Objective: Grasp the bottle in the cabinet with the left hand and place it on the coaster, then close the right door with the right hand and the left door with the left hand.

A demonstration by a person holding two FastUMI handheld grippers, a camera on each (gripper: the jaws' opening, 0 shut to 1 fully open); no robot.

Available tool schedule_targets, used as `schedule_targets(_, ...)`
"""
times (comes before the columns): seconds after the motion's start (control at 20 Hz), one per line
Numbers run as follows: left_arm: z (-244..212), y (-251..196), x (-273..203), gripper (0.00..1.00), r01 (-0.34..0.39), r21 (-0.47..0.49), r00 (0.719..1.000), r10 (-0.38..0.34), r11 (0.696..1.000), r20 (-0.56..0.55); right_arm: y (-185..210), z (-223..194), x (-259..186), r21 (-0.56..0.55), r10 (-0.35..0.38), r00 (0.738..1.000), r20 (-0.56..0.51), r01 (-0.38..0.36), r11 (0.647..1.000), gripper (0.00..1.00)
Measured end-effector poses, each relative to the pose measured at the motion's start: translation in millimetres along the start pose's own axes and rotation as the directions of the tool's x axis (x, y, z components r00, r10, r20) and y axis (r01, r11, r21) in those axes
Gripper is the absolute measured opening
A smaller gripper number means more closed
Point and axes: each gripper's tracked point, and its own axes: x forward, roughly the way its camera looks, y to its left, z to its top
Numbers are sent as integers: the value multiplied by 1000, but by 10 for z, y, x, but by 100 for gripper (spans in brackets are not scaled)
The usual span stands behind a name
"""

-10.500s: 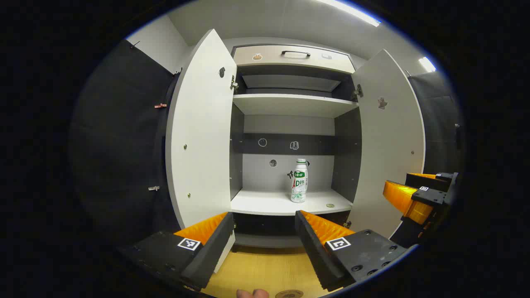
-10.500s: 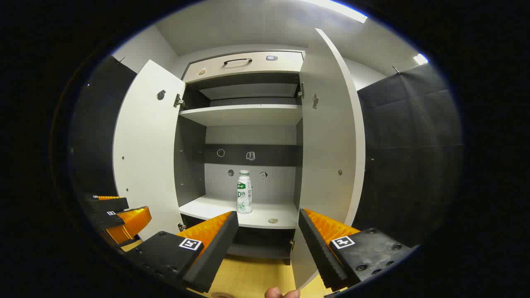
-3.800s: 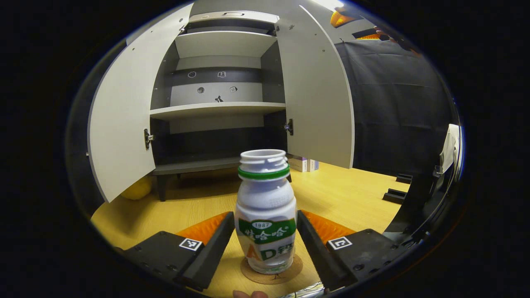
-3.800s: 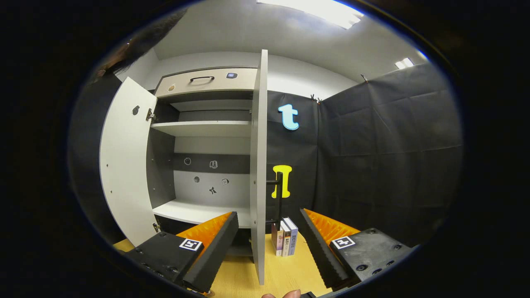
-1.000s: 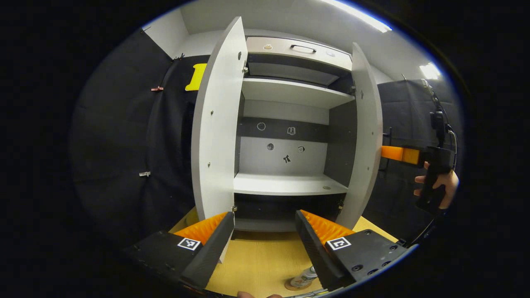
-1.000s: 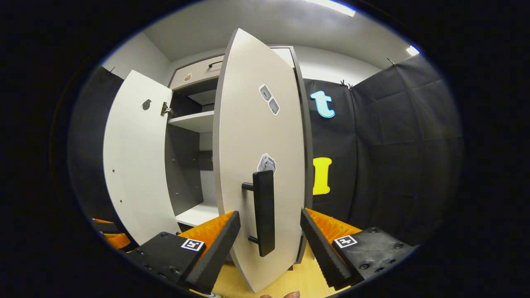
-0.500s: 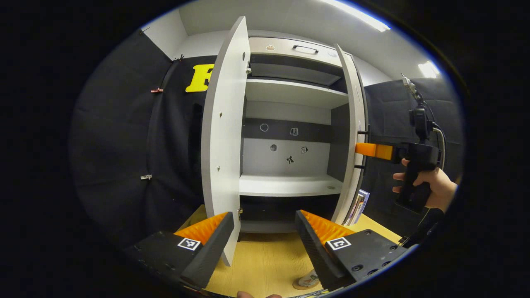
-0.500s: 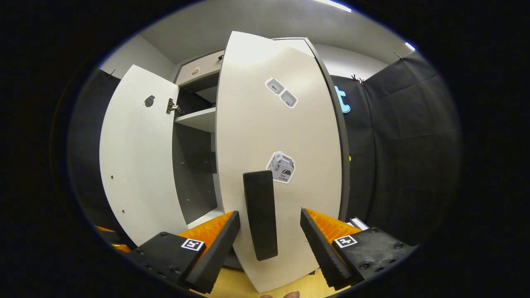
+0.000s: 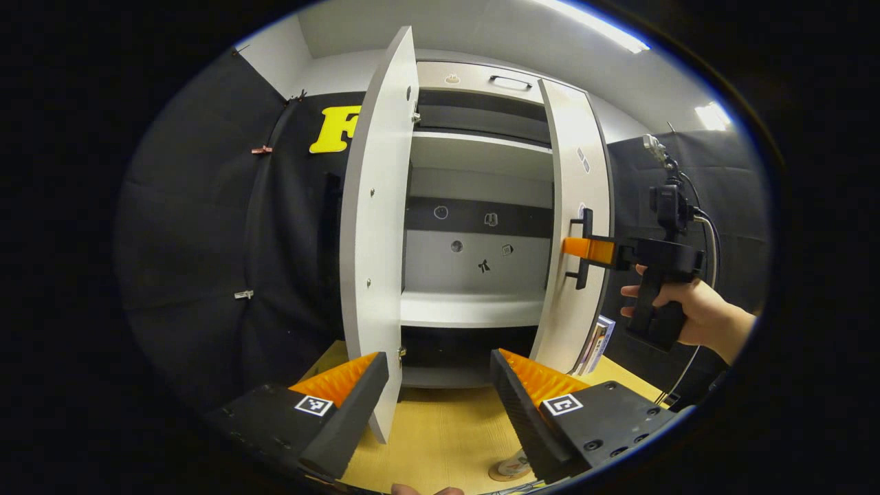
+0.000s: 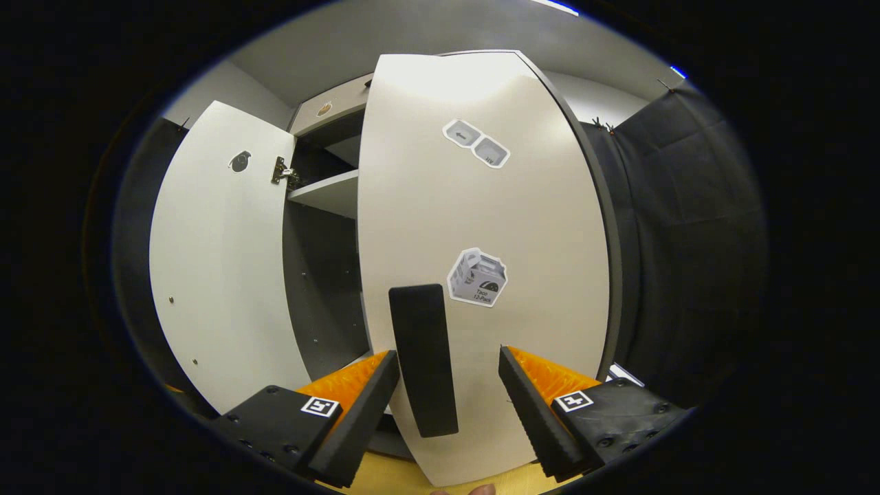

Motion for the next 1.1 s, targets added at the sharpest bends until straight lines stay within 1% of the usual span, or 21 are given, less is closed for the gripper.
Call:
schedule_targets(0.2,53,199,-79,95,-39,-35,999,39,999,3,60,-103,112,-40,8,1000,-23,-9,999,98)
schedule_targets(0.35,119,512,-125,95,-96,-24,995,96,995,3,96,-113,173,-60,0,1000,-26,-2,998,98)
schedule_targets(0.45,149,745,-177,95,-139,-7,990,139,990,-7,131,-135,134,-51,3,999,-37,-5,999,98)
schedule_targets(0.55,242,944,-124,95,-161,4,987,161,987,7,169,-111,44,-52,2,1000,-26,-3,999,98)
schedule_targets(0.75,444,1251,151,94,-187,26,982,186,982,36,236,-43,-274,-63,10,1000,-9,-10,998,98)
schedule_targets(0.85,548,1398,349,94,-194,9,980,193,981,47,234,-24,-412,-64,8,1000,-13,-9,998,98)
schedule_targets(0.95,677,1520,449,94,-188,-19,980,189,982,62,213,-12,-537,-72,-1,1000,-18,-1,997,98)
schedule_targets(1.1,829,1616,589,94,-195,-5,977,194,981,89,119,-36,-694,-97,-23,999,-29,20,995,97)
